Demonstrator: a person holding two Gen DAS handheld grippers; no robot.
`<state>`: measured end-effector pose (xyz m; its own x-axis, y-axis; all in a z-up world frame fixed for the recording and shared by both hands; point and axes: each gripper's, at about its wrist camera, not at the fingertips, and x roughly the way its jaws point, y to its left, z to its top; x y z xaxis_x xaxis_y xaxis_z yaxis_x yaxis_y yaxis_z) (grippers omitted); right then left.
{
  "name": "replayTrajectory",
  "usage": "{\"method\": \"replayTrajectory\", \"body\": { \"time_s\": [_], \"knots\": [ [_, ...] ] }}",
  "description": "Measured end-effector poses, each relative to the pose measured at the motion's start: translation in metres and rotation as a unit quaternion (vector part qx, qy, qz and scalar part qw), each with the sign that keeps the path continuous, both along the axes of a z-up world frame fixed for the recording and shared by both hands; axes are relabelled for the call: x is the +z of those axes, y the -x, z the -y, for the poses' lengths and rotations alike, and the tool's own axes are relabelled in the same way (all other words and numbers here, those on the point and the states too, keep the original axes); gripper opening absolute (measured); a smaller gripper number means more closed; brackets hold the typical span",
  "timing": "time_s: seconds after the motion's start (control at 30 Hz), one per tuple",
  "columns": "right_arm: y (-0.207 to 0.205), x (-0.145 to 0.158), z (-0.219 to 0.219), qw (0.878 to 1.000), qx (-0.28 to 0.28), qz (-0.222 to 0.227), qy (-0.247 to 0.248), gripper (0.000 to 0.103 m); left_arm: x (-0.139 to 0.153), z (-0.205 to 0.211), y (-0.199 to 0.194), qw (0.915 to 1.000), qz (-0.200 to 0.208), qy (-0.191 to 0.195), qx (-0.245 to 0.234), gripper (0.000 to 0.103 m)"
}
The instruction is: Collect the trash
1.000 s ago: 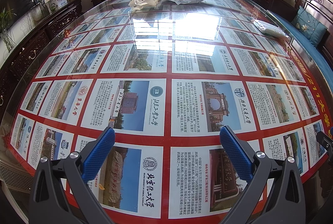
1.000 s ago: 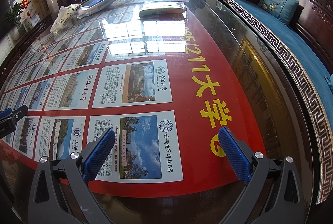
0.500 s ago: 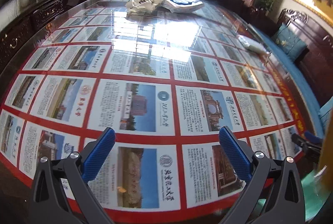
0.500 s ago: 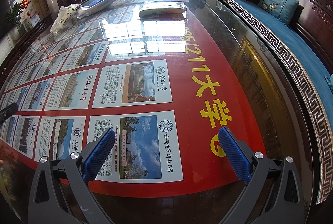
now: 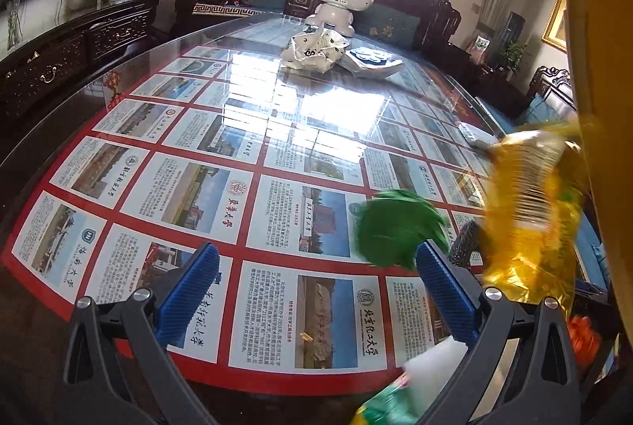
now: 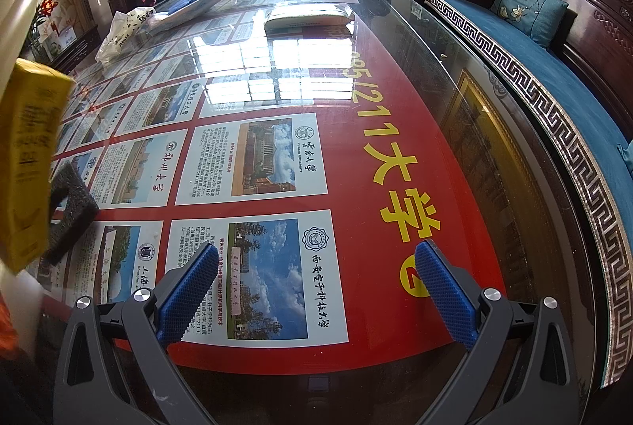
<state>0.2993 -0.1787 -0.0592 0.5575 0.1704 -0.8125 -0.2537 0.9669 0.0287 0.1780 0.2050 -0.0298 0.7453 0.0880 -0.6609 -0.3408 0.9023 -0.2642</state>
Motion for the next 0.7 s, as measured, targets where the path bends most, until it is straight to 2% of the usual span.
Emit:
{"method": "replayTrajectory", "body": {
  "time_s": [0.23, 0.43, 0.57, 0.7],
  "knots": [
    [0.000, 0.000, 0.000, 1.000, 0.000, 0.000, 0.000, 0.096, -0.009, -0.011, -0.011, 0.9992, -0.003, 0.004, 0.040, 0.099],
    [0.000, 0.000, 0.000, 1.000, 0.000, 0.000, 0.000, 0.096, 0.001, -0.017, -0.014, 0.9985, 0.014, -0.026, 0.046, 0.099],
    [0.000, 0.000, 0.000, 1.000, 0.000, 0.000, 0.000, 0.096, -0.001, -0.027, -0.015, 0.9991, 0.012, -0.014, 0.039, 0.099],
    [0.000, 0.000, 0.000, 1.000, 0.000, 0.000, 0.000, 0.096, -0.010, -0.036, -0.024, 0.9993, -0.008, 0.011, 0.035, 0.099]
  ]
}}
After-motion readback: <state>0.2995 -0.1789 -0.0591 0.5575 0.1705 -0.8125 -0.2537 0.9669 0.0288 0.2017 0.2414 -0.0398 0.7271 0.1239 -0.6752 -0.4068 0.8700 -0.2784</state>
